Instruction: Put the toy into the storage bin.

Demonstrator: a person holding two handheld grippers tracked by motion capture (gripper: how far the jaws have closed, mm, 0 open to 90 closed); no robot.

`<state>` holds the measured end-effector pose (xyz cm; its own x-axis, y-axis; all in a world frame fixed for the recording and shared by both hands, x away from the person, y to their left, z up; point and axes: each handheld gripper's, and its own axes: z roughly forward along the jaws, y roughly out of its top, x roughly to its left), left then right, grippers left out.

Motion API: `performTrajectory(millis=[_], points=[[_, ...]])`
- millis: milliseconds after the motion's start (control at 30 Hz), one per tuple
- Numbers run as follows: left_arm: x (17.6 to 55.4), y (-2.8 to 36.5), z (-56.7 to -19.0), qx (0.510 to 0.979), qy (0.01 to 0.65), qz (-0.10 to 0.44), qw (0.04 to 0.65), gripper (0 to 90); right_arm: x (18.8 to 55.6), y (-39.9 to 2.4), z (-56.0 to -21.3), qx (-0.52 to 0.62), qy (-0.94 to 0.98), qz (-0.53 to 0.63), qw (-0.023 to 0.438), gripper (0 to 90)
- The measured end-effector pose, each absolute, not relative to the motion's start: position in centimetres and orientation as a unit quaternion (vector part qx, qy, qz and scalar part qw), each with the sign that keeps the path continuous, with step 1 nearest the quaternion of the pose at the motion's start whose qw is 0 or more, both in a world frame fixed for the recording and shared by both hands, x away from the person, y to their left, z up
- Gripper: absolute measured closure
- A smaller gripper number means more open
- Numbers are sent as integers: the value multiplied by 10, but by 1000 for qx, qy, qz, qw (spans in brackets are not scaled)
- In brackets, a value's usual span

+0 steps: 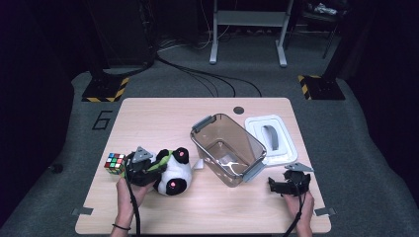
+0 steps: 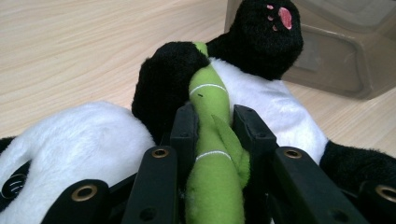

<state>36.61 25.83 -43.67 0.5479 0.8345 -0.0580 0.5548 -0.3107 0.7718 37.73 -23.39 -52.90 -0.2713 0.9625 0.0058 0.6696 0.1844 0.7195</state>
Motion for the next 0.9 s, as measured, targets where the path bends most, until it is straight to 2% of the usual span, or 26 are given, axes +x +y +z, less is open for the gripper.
performTrajectory(millis=[433, 900], points=[[362, 264, -434, 788, 429, 168, 409, 717, 377, -234, -529, 557, 733, 313, 234, 0], [356, 267, -413, 797, 399, 161, 425, 719, 377, -234, -529, 556, 733, 314, 234, 1]])
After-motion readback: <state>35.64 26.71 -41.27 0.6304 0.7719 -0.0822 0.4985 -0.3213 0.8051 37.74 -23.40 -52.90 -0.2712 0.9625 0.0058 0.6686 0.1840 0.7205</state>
